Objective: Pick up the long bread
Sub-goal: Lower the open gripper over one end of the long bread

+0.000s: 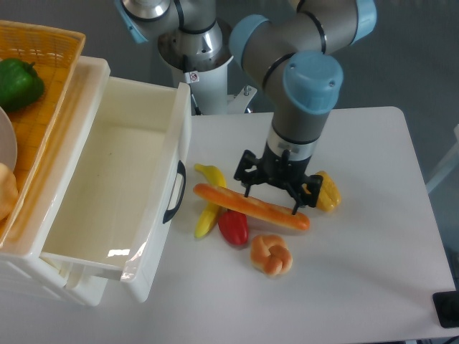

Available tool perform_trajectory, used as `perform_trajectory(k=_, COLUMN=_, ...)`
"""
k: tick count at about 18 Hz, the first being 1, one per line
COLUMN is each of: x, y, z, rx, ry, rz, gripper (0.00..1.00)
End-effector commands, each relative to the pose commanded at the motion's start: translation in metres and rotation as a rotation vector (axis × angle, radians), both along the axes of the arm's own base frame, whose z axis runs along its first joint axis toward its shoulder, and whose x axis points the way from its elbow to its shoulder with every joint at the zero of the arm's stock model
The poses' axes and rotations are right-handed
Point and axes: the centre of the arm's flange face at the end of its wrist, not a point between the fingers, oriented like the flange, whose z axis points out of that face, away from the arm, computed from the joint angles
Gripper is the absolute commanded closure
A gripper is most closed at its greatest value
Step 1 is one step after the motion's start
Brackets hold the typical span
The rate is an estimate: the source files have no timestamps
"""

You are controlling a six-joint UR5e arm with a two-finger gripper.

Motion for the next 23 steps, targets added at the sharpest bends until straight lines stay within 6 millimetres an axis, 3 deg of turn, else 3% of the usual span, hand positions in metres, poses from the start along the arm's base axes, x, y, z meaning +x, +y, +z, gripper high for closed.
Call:
perform_trajectory(k=6, x=0.000, y=-0.001, z=-0.005, rx=-0.002, ry=0.001, rz=-0.052, gripper=0.00)
perform_trajectory(k=14, x=0.008, y=0.014, z=-0.038, rx=0.005, ry=-0.008, rz=0.002, gripper=0.00)
perform_trajectory(k=23, x=-0.001, y=0.021, z=-0.093, rx=-0.033, ry=-0.017, rz=-0.395, gripper=0.00)
